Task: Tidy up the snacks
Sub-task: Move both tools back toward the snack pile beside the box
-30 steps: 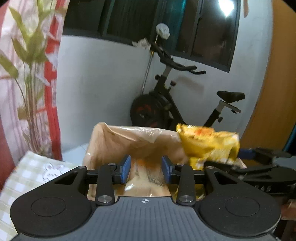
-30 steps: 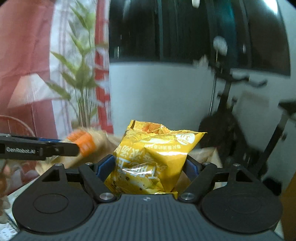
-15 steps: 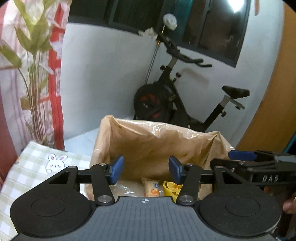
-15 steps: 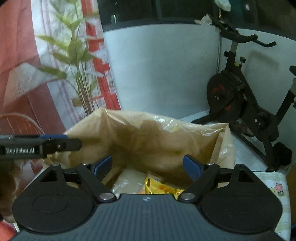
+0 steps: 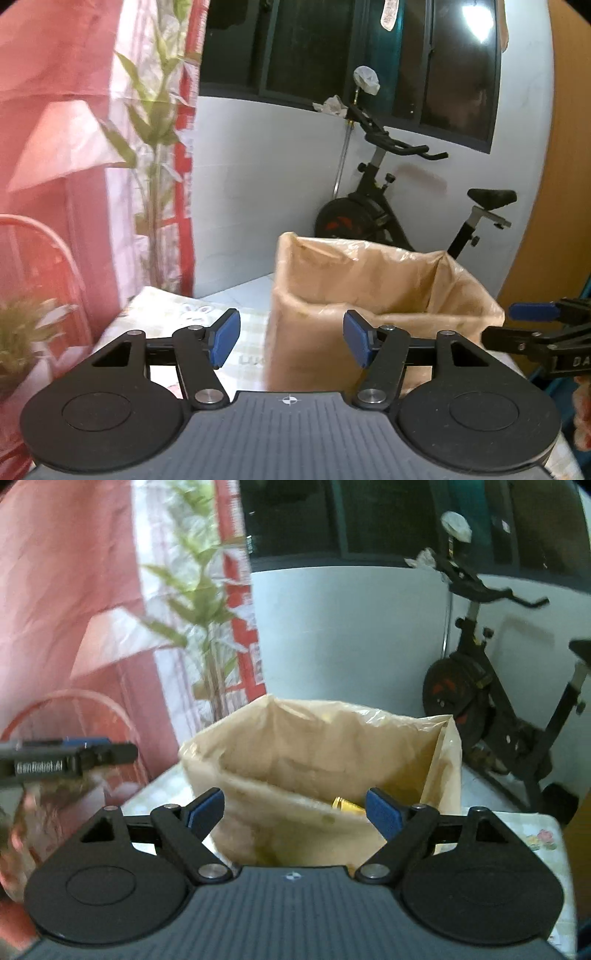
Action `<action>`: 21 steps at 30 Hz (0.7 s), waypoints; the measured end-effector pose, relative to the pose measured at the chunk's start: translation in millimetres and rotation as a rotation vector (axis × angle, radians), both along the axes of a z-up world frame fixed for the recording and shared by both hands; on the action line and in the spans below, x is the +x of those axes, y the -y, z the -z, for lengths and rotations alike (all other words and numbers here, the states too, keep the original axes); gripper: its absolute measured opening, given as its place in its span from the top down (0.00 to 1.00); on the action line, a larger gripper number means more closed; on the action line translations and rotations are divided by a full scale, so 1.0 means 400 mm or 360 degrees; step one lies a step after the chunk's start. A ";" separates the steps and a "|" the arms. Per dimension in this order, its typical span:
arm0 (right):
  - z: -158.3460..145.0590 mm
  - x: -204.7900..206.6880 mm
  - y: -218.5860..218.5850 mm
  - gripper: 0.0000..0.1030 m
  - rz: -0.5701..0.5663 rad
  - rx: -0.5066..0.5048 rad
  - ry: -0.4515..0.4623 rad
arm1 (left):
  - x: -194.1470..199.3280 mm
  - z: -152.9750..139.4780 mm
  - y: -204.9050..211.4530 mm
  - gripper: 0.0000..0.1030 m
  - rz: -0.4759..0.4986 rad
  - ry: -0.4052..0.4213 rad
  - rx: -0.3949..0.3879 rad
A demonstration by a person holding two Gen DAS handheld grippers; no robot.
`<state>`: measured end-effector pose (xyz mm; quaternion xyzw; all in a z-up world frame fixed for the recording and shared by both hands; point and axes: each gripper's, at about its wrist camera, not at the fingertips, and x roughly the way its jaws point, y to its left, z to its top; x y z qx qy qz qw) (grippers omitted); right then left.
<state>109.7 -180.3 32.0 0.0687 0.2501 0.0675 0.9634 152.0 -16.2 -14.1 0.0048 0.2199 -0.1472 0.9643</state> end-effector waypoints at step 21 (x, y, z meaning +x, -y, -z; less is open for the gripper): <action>0.044 -0.163 -0.113 0.16 0.0071 -0.0050 0.0008 | -0.126 0.098 -0.143 0.37 -0.0065 -0.0100 -0.0096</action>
